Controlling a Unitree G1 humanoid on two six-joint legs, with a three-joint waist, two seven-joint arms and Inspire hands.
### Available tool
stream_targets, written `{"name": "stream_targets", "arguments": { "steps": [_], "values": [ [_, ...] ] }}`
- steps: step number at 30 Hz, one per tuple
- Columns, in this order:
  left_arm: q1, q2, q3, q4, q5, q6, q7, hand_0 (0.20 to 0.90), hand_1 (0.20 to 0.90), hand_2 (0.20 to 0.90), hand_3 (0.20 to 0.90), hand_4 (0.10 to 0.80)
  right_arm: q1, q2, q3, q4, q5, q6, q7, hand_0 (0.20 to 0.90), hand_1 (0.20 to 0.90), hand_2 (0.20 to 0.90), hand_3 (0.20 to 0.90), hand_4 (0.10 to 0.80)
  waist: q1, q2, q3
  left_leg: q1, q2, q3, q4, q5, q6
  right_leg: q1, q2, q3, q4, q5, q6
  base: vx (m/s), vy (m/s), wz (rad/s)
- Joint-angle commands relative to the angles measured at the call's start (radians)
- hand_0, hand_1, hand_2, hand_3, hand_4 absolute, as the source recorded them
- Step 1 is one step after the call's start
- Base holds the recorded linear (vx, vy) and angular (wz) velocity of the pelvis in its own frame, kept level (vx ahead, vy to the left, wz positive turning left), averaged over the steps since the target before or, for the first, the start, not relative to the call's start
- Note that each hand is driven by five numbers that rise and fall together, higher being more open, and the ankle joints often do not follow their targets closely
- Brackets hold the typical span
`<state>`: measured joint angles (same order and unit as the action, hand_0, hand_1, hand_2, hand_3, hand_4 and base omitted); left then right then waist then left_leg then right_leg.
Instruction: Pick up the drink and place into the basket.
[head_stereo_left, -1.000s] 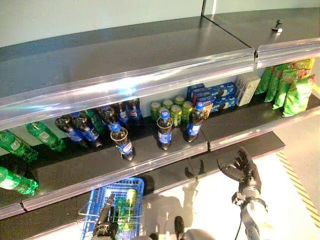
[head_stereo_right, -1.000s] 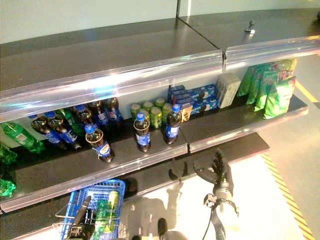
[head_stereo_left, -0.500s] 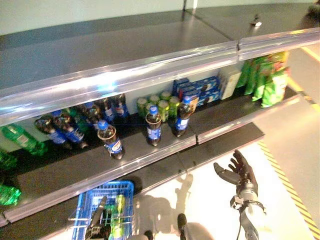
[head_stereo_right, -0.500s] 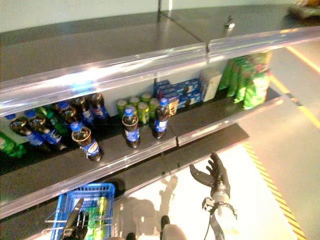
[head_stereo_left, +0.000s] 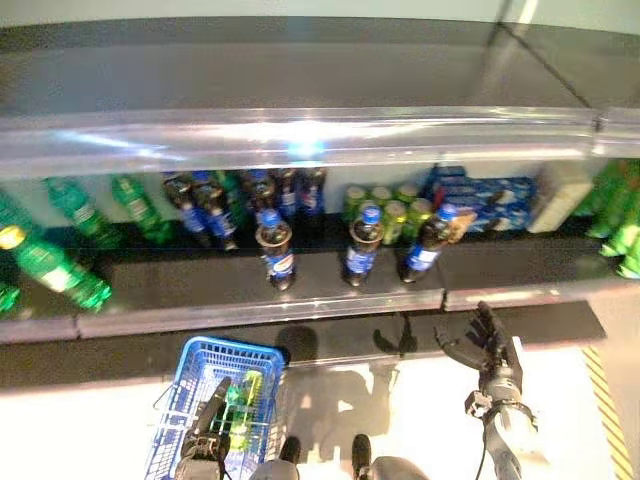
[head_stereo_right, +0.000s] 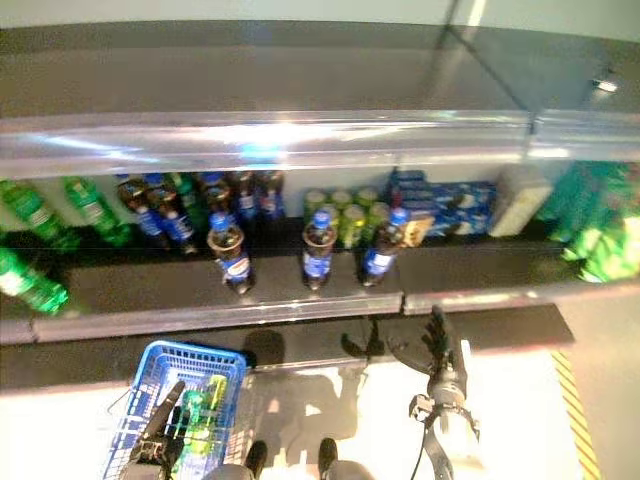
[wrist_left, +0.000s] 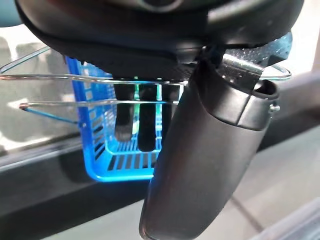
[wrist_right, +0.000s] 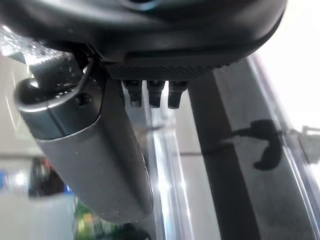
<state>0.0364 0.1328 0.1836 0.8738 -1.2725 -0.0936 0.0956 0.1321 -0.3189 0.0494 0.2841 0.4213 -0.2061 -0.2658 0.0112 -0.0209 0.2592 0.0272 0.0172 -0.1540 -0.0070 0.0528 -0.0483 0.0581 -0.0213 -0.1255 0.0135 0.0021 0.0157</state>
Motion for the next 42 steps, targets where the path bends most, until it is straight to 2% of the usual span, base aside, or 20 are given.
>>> {"name": "stream_targets", "arguments": {
  "steps": [1, 3, 6, 9, 14, 20, 27, 32, 34, 37, 42],
  "values": [
    [-0.007, 0.070, 0.022, -0.130, 0.001, -0.075, -0.092, 0.300, 0.300, 0.300, 0.200, 0.100, -0.045, -0.077, -0.059, -0.154, -0.031, -0.117, -0.019, 0.900, 0.900, 0.900, 0.900, 0.800, 0.016, -0.023, -0.062, -0.052, -0.049, 0.111, 0.187, -0.146, 0.016, -0.056, -0.037, 0.009, 0.041, -0.032, 0.049, -0.037, 0.078, 0.30],
    [0.010, 0.060, 0.024, -0.126, -0.016, -0.080, -0.092, 0.300, 0.300, 0.300, 0.200, 0.100, -0.043, -0.082, -0.064, -0.165, -0.041, -0.119, -0.014, 0.900, 0.900, 0.900, 0.900, 0.800, 0.007, -0.015, -0.072, -0.025, -0.063, 0.117, 0.162, -0.154, 0.026, -0.065, -0.032, 0.005, 0.050, -0.031, 0.042, 0.006, 0.116, 0.34],
    [0.022, 0.061, 0.029, -0.117, -0.026, -0.074, -0.088, 0.300, 0.300, 0.300, 0.200, 0.100, -0.039, -0.081, -0.066, -0.168, -0.045, -0.115, -0.020, 0.900, 0.900, 0.900, 0.900, 0.800, 0.000, -0.003, -0.090, 0.004, -0.066, 0.121, 0.098, -0.132, 0.031, -0.060, -0.019, 0.001, 0.044, -0.031, 0.044, 0.052, 0.104, 0.24],
    [0.027, 0.063, 0.032, -0.097, -0.023, -0.076, -0.099, 0.300, 0.300, 0.300, 0.200, 0.100, -0.044, -0.078, -0.065, -0.161, -0.035, -0.115, -0.028, 0.900, 0.900, 0.900, 0.900, 0.800, 0.005, 0.000, -0.100, 0.029, -0.067, 0.114, 0.055, -0.114, 0.024, -0.030, -0.008, 0.005, 0.014, -0.023, 0.052, 0.072, 0.056, 0.09],
    [0.030, 0.065, 0.035, -0.065, -0.035, -0.088, -0.122, 0.300, 0.300, 0.300, 0.200, 0.100, -0.054, -0.069, -0.063, -0.169, -0.046, -0.113, -0.027, 0.900, 0.900, 0.900, 0.900, 0.800, 0.014, 0.001, -0.112, 0.058, -0.066, 0.136, 0.018, -0.106, 0.017, 0.007, -0.007, -0.013, -0.028, -0.015, 0.065, 0.047, 0.059, 0.11],
    [0.028, 0.067, 0.045, -0.066, -0.024, -0.081, -0.118, 0.300, 0.300, 0.300, 0.200, 0.100, -0.052, -0.073, -0.069, -0.184, -0.049, -0.105, -0.014, 0.900, 0.900, 0.900, 0.900, 0.800, 0.010, -0.001, -0.114, 0.074, -0.066, 0.162, 0.017, -0.118, 0.023, 0.025, -0.011, -0.005, -0.035, -0.019, 0.069, 0.052, 0.048, -0.01],
    [0.036, 0.067, 0.050, -0.072, -0.002, -0.074, -0.127, 0.300, 0.300, 0.300, 0.200, 0.100, -0.061, -0.083, -0.084, -0.205, -0.043, -0.102, -0.021, 0.900, 0.900, 0.900, 0.900, 0.800, 0.011, -0.003, -0.092, 0.064, -0.076, 0.158, 0.086, -0.152, 0.037, 0.026, -0.022, 0.020, -0.004, -0.030, 0.068, 0.061, 0.024, -0.10],
    [0.038, 0.077, 0.034, -0.104, -0.026, -0.076, -0.150, 0.300, 0.300, 0.300, 0.200, 0.100, -0.070, -0.107, -0.101, -0.240, -0.029, -0.140, -0.045, 0.900, 0.900, 0.900, 0.900, 0.800, 0.013, -0.007, -0.026, -0.030, -0.091, 0.146, 0.222, -0.183, 0.056, -0.043, -0.040, 0.047, 0.082, -0.040, 0.063, -0.040, 0.007, -0.01],
    [0.023, 0.087, 0.019, -0.125, -0.049, -0.083, -0.157, 0.300, 0.300, 0.300, 0.200, 0.100, -0.090, -0.115, -0.106, -0.243, -0.026, -0.179, -0.064, 0.900, 0.900, 0.900, 0.900, 0.800, 0.009, -0.004, 0.023, -0.078, -0.094, 0.143, 0.263, -0.188, 0.065, -0.095, -0.043, 0.060, 0.127, -0.044, 0.062, -0.181, 0.020, -0.07],
    [-0.014, 0.102, -0.008, -0.154, -0.099, -0.108, -0.154, 0.300, 0.300, 0.300, 0.200, 0.100, -0.132, -0.119, -0.103, -0.252, -0.035, -0.229, -0.106, 0.900, 0.900, 0.900, 0.900, 0.800, -0.002, -0.003, 0.101, -0.169, -0.098, 0.144, 0.334, -0.194, 0.079, -0.196, -0.040, 0.079, 0.202, -0.045, 0.060, -0.256, 0.002, -0.17],
    [-0.069, 0.111, -0.052, -0.196, -0.156, -0.153, -0.141, 0.300, 0.300, 0.300, 0.200, 0.100, -0.193, -0.140, -0.095, -0.271, -0.067, -0.280, -0.192, 0.900, 0.900, 0.900, 0.900, 0.800, -0.009, 0.003, 0.181, -0.297, -0.108, 0.148, 0.420, -0.201, 0.094, -0.323, -0.031, 0.098, 0.280, -0.046, 0.057, -0.176, 0.011, -0.09]
  ]
}}
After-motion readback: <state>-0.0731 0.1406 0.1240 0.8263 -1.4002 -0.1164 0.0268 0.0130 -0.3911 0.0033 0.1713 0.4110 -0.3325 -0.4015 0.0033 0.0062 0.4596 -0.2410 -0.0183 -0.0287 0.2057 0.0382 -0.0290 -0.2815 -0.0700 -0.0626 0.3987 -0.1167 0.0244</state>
